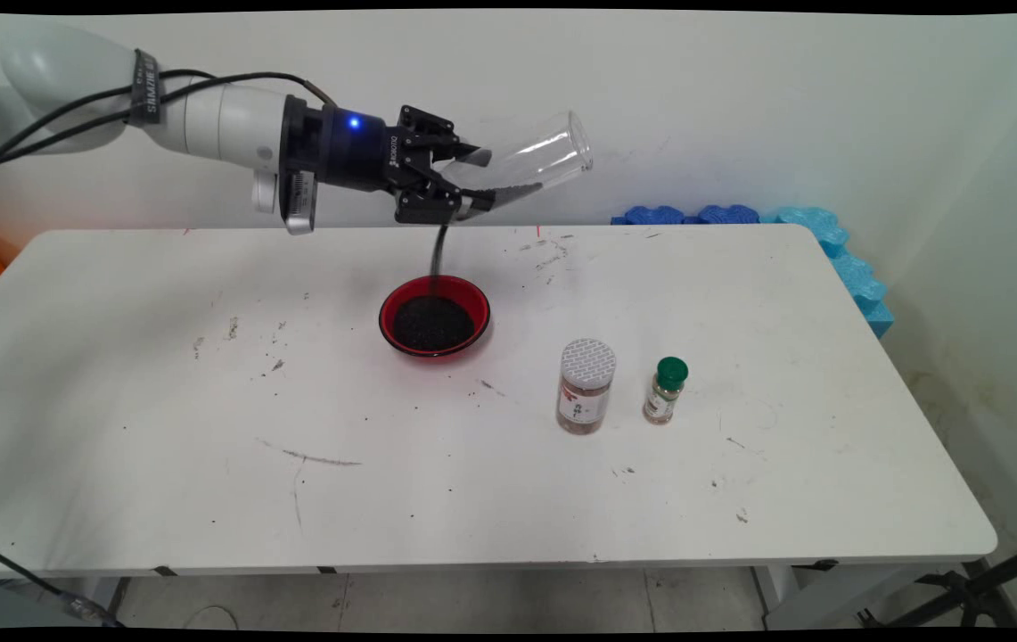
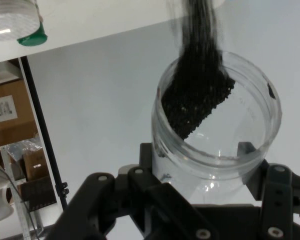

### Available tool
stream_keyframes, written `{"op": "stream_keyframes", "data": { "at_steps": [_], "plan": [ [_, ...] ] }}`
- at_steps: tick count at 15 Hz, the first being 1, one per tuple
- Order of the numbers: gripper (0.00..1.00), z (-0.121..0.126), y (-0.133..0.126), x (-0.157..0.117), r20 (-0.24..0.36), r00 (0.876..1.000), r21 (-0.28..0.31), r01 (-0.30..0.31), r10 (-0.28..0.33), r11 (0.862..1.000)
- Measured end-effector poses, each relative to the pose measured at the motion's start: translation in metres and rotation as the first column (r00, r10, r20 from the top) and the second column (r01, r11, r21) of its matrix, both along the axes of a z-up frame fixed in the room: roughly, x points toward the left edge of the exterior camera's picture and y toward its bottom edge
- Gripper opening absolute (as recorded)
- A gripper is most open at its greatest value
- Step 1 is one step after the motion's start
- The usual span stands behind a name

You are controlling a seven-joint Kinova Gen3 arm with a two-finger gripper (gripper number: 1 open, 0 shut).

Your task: Pour the black seasoning powder in the red bowl

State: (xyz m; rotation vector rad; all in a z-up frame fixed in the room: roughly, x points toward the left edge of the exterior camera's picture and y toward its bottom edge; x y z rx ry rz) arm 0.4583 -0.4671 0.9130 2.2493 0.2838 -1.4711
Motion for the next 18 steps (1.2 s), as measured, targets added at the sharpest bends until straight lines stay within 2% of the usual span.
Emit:
{"op": "stream_keyframes", "data": {
  "at_steps": [18],
  "plan": [
    [0.00,0.0043,0.0007,-0.0009,-0.065,0.998,-0.025,-0.010,0.008,1.000]
  ]
}}
